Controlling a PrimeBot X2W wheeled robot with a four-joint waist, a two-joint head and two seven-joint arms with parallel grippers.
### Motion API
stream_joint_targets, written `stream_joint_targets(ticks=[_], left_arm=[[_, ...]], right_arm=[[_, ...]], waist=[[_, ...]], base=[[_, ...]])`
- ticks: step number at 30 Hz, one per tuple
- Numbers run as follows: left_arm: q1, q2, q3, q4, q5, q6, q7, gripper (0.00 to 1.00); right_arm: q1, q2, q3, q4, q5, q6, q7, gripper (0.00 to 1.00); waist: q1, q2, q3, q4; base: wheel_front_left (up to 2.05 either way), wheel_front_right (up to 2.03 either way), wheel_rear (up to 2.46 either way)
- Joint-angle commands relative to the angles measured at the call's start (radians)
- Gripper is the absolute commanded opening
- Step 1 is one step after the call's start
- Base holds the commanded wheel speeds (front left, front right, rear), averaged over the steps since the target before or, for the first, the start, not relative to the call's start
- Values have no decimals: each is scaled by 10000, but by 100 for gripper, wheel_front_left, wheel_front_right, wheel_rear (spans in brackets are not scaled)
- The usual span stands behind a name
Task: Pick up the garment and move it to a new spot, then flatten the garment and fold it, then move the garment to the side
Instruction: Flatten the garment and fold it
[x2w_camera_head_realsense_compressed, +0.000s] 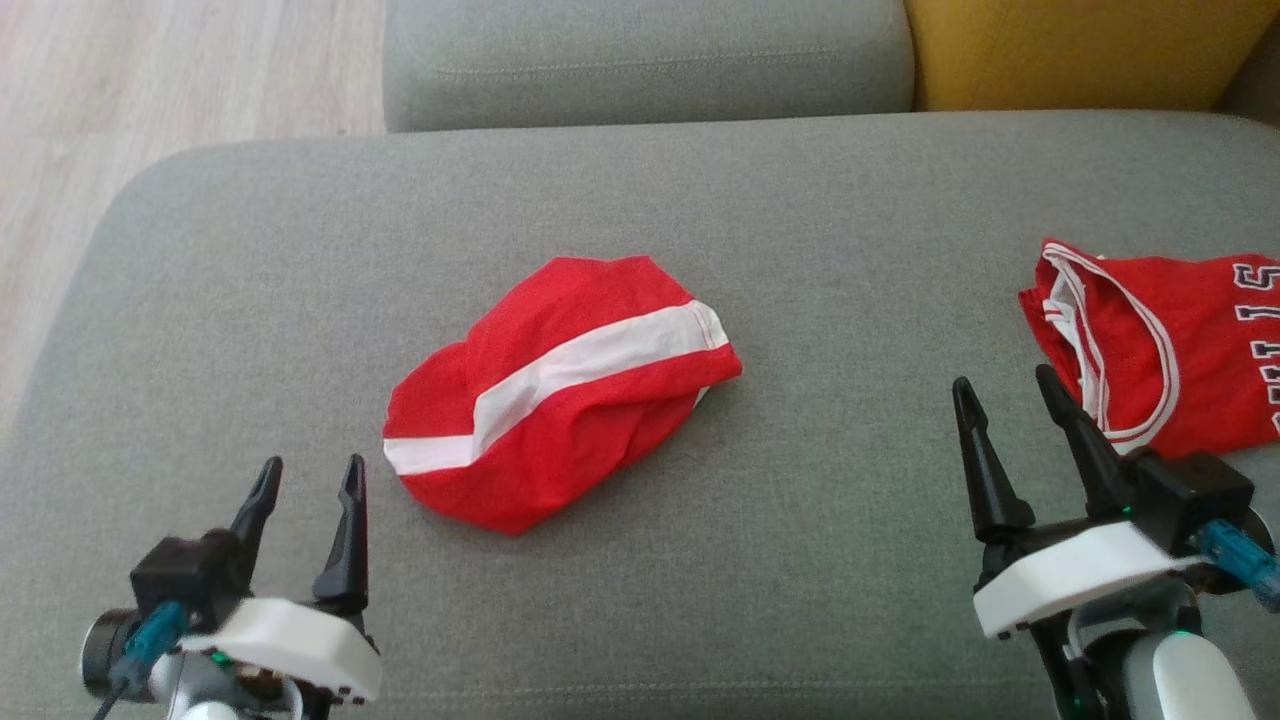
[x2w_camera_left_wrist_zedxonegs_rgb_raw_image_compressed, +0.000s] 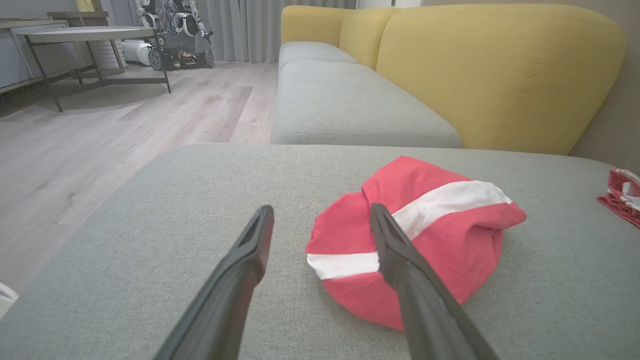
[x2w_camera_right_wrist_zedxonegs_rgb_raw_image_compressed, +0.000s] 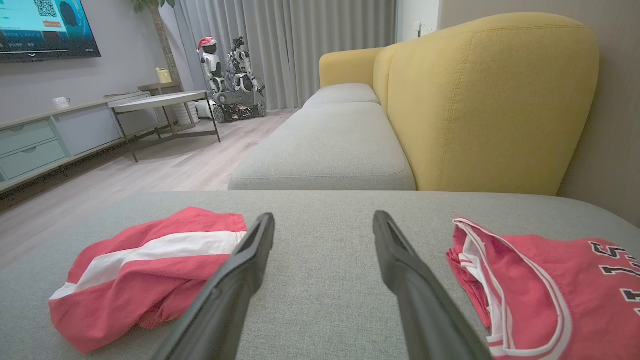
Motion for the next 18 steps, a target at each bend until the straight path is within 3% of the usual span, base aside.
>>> stream_joint_targets(ticks=[1,5,18], left_arm=[[-800,216,341,-127,-120,-159,25,100],[-1396,153,230,413,-337,-510,320,100],[-3328,-460,261,4514,-1895,-2150,1160,100]], right_arm=[[-261,-52,193,-443,62,-7,37,100],[-328,-52,229,-459,97,-7,26,100],[-612,-52,317,-243,250,-7,-65,100]], waist=[[0,0,128,-29],[0,0,312,-89],[0,0,1174,-640]], base=[[0,0,0],[0,0,0],[0,0,0]])
